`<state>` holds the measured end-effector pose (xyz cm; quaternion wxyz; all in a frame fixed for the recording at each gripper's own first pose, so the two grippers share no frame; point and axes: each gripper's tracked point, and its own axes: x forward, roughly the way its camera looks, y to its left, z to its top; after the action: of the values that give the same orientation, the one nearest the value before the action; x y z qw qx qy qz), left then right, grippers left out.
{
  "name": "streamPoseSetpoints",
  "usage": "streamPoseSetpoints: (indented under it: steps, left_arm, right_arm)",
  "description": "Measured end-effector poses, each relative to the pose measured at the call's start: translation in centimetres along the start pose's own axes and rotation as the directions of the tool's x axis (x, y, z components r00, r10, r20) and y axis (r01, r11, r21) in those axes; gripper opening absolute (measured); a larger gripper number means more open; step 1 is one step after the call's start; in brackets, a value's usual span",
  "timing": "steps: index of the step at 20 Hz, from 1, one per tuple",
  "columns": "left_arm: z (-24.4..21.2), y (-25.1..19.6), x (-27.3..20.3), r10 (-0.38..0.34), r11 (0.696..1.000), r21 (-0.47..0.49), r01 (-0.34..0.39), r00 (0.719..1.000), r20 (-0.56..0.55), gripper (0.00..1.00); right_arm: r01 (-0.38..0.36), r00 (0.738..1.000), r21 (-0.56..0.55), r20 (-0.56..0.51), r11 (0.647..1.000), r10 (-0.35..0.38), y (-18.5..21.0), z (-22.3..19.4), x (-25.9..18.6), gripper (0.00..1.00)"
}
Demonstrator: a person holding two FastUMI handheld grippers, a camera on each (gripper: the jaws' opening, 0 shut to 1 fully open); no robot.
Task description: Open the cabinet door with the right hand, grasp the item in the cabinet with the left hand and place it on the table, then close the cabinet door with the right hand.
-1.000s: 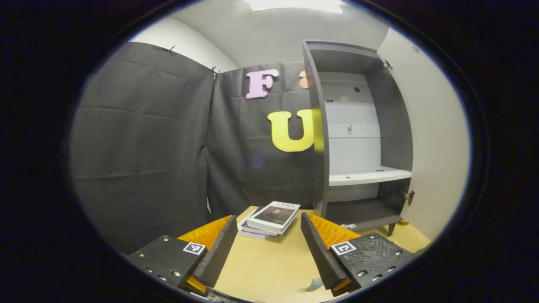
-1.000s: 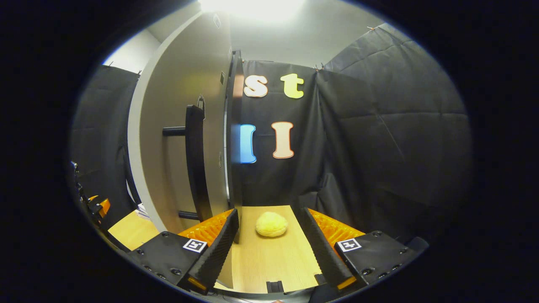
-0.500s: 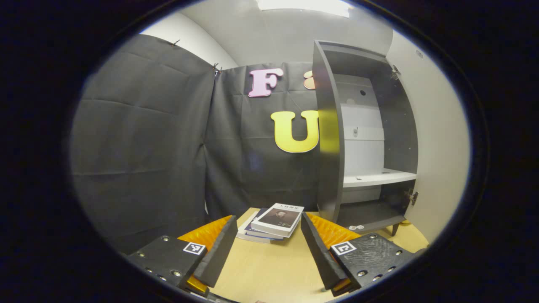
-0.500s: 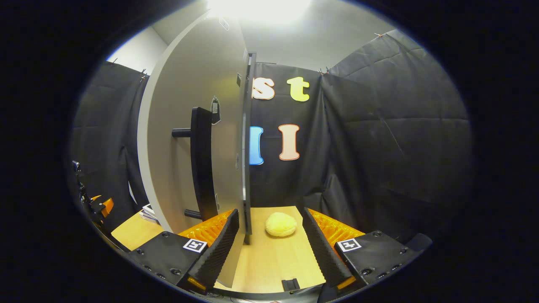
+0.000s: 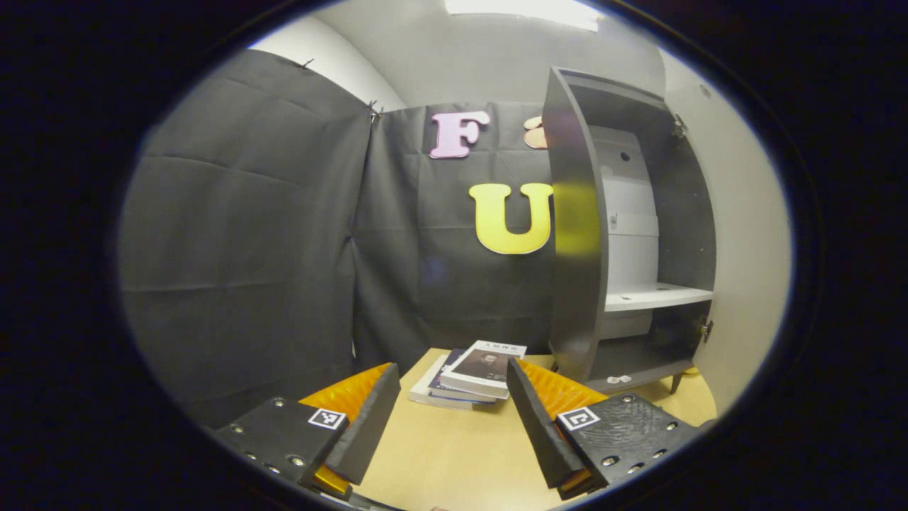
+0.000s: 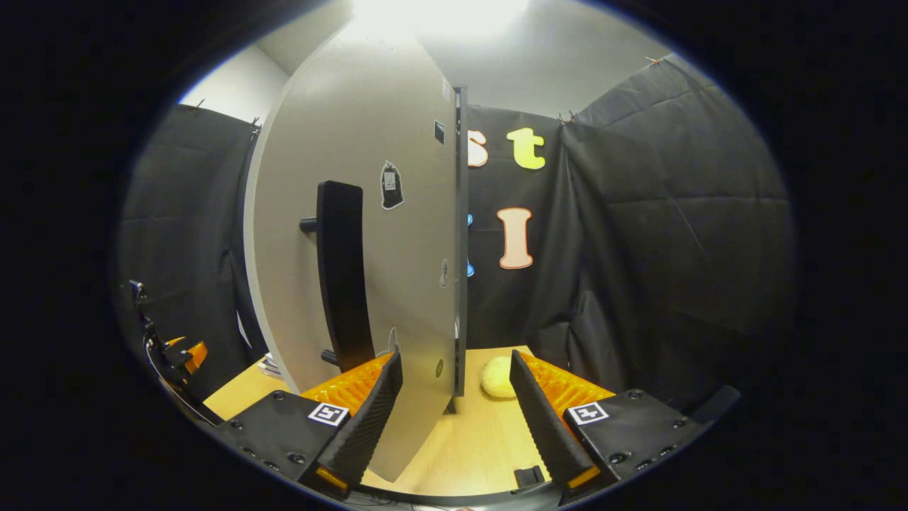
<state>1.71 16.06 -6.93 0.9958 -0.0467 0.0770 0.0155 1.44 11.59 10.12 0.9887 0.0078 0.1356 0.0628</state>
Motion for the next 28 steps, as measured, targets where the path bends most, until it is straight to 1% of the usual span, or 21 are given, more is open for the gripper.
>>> streamPoseSetpoints:
  steps: [1,2,4,5,7,8,9,11,12,14,18,20,21,23,24,28]
  left_arm:
    - [0.0,0.5,-0.1,0.003,1.0,0.003,-0.003,1.0,0.002,0.93]
    - [0.0,0.9,-0.1,0.005,1.0,0.004,-0.005,1.0,0.004,0.93]
    - [-0.2,1.7,-0.1,0.01,1.0,0.004,-0.01,1.0,0.003,0.9]
    - [-0.3,2.1,-0.1,0.012,1.0,0.003,-0.012,1.0,0.0,0.9]
    - [-0.5,2.8,-0.1,0.014,1.0,0.001,-0.014,1.0,-0.008,0.9]
    - [-0.5,3.2,-0.1,0.016,1.0,0.002,-0.016,1.0,-0.009,0.9]
    - [-0.5,3.5,0.0,0.018,1.0,0.004,-0.018,1.0,-0.007,0.93]
    - [-0.2,4.2,-0.2,0.023,1.0,0.007,-0.023,1.0,-0.002,0.91]
    - [-0.3,4.6,-0.2,0.027,1.0,0.008,-0.027,1.0,-0.002,0.93]
    - [-0.3,5.4,-0.4,0.037,0.999,0.011,-0.037,0.999,-0.003,0.91]
    - [-0.1,7.4,-0.9,0.072,0.997,0.022,-0.072,0.997,-0.001,0.91]
    - [0.1,8.5,-1.1,0.092,0.995,0.029,-0.092,0.996,0.003,0.9]
    - [0.3,8.9,-1.2,0.1,0.994,0.033,-0.1,0.995,0.006,0.92]
    - [0.6,9.3,-1.5,0.114,0.993,0.04,-0.114,0.993,0.012,0.9]
    - [0.9,9.4,-1.6,0.118,0.992,0.042,-0.119,0.993,0.013,0.9]
    - [1.5,8.1,-1.9,0.123,0.991,0.049,-0.123,0.992,0.009,0.91]
  right_arm:
    - [-0.003,1.0,-0.002,0.003,1.0,0.003,0.6,0.1,0.2,0.92]
    - [-0.006,1.0,-0.004,0.002,1.0,0.006,1.1,0.1,0.4,0.96]
    - [-0.018,1.0,-0.013,0.002,1.0,0.018,2.3,0.0,0.7,0.96]
    - [-0.028,1.0,-0.013,0.003,1.0,0.028,2.9,0.1,1.0,0.92]
    - [-0.055,0.999,-0.004,0.0,0.998,0.055,4.2,0.0,1.6,0.92]
    - [-0.069,0.998,0.002,0.001,0.998,0.069,5.0,0.1,2.0,0.92]
    - [-0.083,0.997,0.007,0.002,0.997,0.083,5.8,0.0,2.4,0.92]
    - [-0.114,0.993,0.016,0.004,0.993,0.114,7.3,0.2,3.3,0.92]
    - [-0.131,0.991,0.02,0.006,0.991,0.131,8.3,0.2,4.0,0.92]
    - [-0.168,0.986,0.023,0.003,0.985,0.168,10.2,0.0,5.0,0.93]
    - [-0.241,0.97,0.032,-0.003,0.97,0.241,13.9,-0.3,7.5,0.93]
    - [-0.261,0.965,0.044,0.005,0.964,0.261,14.7,0.0,8.5,0.93]
    - [-0.27,0.963,0.052,0.008,0.961,0.27,15.0,0.2,8.8,0.97]
    - [-0.28,0.96,0.066,0.012,0.958,0.28,15.1,0.1,9.0,0.97]
    - [-0.282,0.959,0.072,0.012,0.957,0.282,14.9,0.1,8.9,0.93]
    - [-0.286,0.958,0.087,0.02,0.954,0.285,13.5,0.0,8.6,0.93]
